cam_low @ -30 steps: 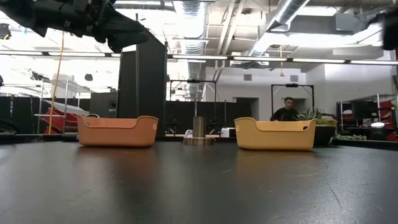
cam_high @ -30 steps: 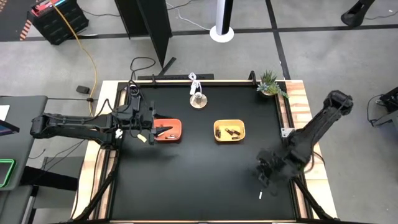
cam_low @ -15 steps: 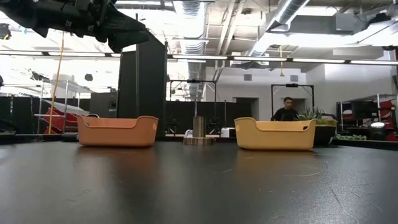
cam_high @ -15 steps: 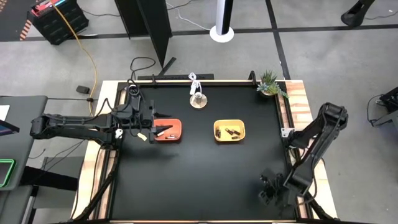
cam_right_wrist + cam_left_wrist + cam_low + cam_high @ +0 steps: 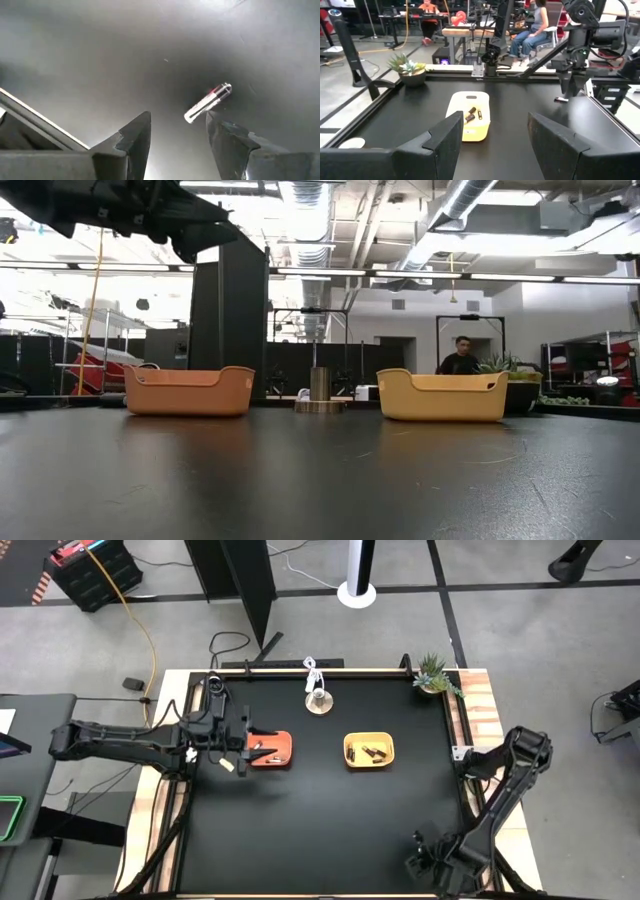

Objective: Sort batteries
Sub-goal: Put the silver battery into the orange bin

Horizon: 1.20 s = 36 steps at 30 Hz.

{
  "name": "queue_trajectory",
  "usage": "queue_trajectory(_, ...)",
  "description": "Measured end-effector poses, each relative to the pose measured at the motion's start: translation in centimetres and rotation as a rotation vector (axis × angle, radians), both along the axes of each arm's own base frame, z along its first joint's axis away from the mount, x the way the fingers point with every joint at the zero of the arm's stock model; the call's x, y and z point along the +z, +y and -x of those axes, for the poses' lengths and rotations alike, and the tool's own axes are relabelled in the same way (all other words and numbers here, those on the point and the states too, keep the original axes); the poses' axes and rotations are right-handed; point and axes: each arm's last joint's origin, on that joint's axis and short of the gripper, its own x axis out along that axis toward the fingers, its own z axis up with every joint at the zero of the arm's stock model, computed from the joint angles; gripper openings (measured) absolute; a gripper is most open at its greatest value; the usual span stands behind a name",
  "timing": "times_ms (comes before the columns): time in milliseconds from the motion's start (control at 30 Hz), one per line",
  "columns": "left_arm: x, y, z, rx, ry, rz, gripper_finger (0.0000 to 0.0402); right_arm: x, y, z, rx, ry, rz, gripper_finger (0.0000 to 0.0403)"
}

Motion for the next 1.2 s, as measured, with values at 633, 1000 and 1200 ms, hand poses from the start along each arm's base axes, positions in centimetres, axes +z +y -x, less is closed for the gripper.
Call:
queue_trajectory(633,-0.1,-0.2,0.0,-0.016,0.016,-0.033,0.0217,-2.5,1.0,-3.2,-0.07,0.235,0.025,0.0199)
queue_trajectory(1000,-0.1,-0.2,0.0,-0.017,0.017,-0.044,0.0217,-2.8,-0.2,-4.7,-0.096,0.257,0.038,0.0113)
queue_trajectory(1200,-0.1,-0.2,0.0,-0.017,0.017,-0.042,0.0217,-2.8,-1.6,-6.2,-0.033,0.262,0.057,0.0075)
